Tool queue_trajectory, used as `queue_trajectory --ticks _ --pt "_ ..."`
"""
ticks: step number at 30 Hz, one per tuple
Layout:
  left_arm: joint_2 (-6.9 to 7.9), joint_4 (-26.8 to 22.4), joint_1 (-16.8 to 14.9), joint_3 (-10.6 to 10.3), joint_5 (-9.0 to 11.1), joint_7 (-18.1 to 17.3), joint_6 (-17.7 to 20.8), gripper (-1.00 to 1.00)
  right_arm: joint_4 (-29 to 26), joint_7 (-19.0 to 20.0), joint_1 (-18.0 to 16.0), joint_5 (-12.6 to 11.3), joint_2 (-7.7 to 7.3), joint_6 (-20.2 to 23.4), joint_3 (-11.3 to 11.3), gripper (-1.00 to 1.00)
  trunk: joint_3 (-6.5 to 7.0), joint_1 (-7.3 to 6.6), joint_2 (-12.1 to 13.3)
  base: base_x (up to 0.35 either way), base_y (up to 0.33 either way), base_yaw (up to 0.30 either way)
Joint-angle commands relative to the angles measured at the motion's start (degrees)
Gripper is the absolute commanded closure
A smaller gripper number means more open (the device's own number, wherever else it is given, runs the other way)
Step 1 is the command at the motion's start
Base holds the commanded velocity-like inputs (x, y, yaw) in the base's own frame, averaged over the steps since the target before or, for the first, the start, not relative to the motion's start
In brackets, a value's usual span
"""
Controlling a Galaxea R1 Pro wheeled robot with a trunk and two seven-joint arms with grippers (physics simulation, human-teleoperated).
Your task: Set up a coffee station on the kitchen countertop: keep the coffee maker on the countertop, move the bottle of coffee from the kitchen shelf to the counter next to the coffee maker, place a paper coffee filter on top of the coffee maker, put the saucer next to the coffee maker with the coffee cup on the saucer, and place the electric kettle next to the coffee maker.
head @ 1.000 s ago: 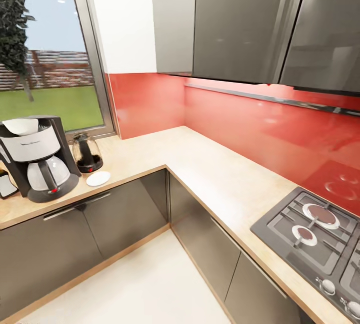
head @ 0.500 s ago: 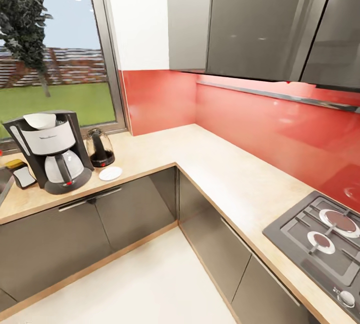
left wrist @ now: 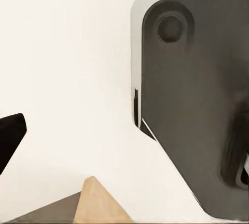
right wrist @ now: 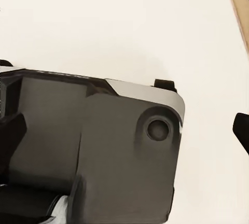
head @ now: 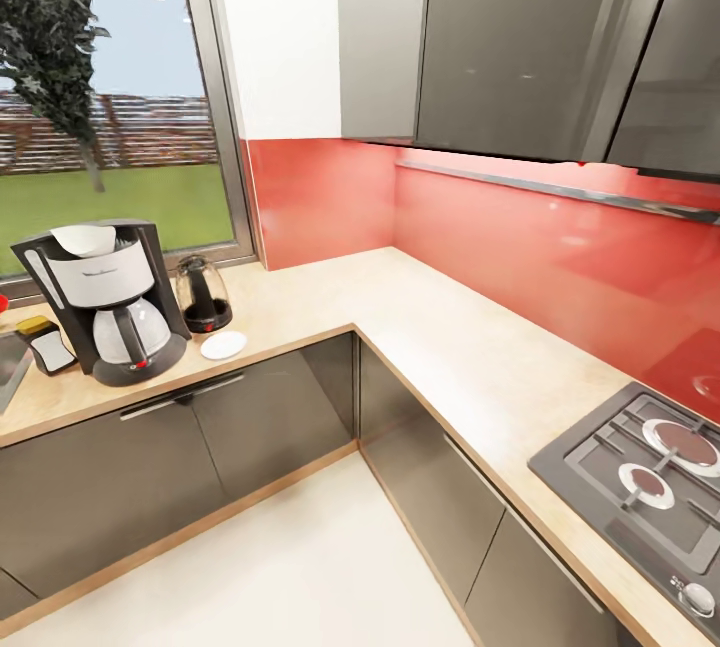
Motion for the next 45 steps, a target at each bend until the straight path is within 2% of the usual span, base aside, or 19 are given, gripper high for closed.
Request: queue_trajectory --ticks 1,2,4,9,10,14,23,30,36,45 --pt "0.27 0.1 0.2 0.5 -0.5 -0.1 -0.1 -1.00 0.1 0.3 -0.1 -0.6 0.02 -0.2 0.4 -1.00 -0.12 0.03 -0.1 0.000 0.000 0.000" --pt "1.03 0.0 1.0 0.6 -0.5 0.0 -0.2 -1.00 0.1 0.3 -0.1 -0.7 0.10 -0.2 0.4 -1.00 -0.12 0.03 -0.1 0.000 0.000 0.000" --pt "1.43 0.1 1.4 0.6 -0.5 0.0 -0.2 -1.00 0.1 0.3 -0.1 -0.7 0.12 -0.2 0.4 -1.00 -0.12 0.03 -0.1 0.000 0.000 0.000" --pt "1.77 0.1 1.7 0.6 -0.5 0.2 -0.2 -1.00 0.0 0.3 -0.1 -0.8 0.33 -0.2 0.4 -1.00 -0.12 0.03 -0.1 0.000 0.000 0.000" --pt "1.21 -0.3 1.7 0.7 -0.6 0.1 -0.7 -1.00 0.0 0.3 -0.1 -0.9 0.13 -0.2 0.3 -1.00 -0.14 0.03 -0.1 0.000 0.000 0.228" --pt "0.91 -0.6 1.6 0.8 -0.5 0.2 -0.6 -1.00 0.1 0.3 -0.1 -0.9 -0.10 -0.2 0.3 -1.00 -0.27 0.03 -0.1 0.000 0.000 0.253" --pt "0.90 -0.7 1.6 0.7 -0.6 0.1 -0.7 -1.00 0.2 0.2 -0.1 -0.8 -0.57 -0.2 0.3 -1.00 -0.61 0.03 -0.1 0.000 0.000 0.264" --pt "0.99 -0.7 1.6 0.7 -0.6 0.1 -0.7 -1.00 0.2 0.2 0.1 -0.7 -2.36 -0.1 0.3 -1.00 -0.87 0.03 -0.1 0.000 0.000 0.265" --pt "1.02 -0.7 1.6 0.7 -0.5 0.1 -0.5 -1.00 0.2 -0.8 0.9 -0.7 -3.07 -0.1 0.3 -1.00 -1.10 0.03 -0.1 0.014 0.005 0.265" --pt "0.94 -0.7 1.6 0.8 -0.4 0.2 -0.5 -1.00 0.2 -2.7 1.2 -0.7 -3.53 0.0 0.4 -1.00 -1.44 0.03 -0.1 0.109 0.191 0.265"
